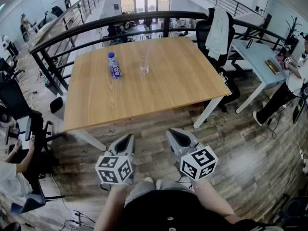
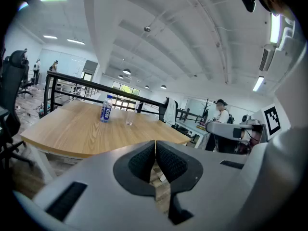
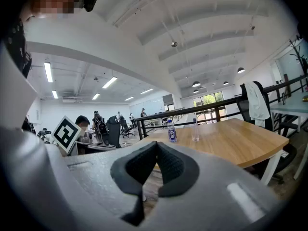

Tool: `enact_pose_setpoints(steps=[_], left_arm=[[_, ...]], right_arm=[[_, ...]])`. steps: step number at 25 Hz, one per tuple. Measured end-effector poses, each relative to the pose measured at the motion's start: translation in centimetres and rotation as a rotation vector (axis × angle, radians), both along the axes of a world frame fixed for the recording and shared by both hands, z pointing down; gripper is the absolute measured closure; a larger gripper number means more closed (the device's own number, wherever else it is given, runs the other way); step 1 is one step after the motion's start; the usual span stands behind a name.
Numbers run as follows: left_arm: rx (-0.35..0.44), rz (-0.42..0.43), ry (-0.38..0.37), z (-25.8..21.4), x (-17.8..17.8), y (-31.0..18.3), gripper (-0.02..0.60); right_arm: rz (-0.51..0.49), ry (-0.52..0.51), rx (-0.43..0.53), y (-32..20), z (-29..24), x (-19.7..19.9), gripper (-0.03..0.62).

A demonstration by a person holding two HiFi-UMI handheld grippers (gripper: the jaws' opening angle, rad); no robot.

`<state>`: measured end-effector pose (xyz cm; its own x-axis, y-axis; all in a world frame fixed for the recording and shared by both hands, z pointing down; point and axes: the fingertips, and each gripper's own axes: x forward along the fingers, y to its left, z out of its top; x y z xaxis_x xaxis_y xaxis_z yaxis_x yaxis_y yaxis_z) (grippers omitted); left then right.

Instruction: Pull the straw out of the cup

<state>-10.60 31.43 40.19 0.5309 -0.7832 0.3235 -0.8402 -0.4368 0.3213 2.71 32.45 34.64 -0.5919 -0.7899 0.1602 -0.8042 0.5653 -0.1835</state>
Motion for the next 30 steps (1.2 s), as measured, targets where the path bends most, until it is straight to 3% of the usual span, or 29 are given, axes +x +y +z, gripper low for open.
enact_pose_setpoints(steps=[7,15,23,30], left_arm=[[0.031,0.011,-0.031,-0.7,0.3,-1.1,0.560],[0.079,-0.017,0.008,-1.1,1.6,-1.0,0.560],[0.082,-0.016,0.014,-0.8,3.4,-1.4,0.560],[0.054,-0.081,-0.012,1.2,3.4,-2.8,0.560]], right_arm=[[0.006,0.002,-0.001,-0.4,0.3,0.8,0.595],[-0.041,-0.082,0.017,-0.4,0.1,1.4,0.595],[-0.074,-0.101,-0.018,-0.5,1.7,2.6,0.595],[-0.069,-0.094,-0.040,-1.7,3.4,3.9,0.595]])
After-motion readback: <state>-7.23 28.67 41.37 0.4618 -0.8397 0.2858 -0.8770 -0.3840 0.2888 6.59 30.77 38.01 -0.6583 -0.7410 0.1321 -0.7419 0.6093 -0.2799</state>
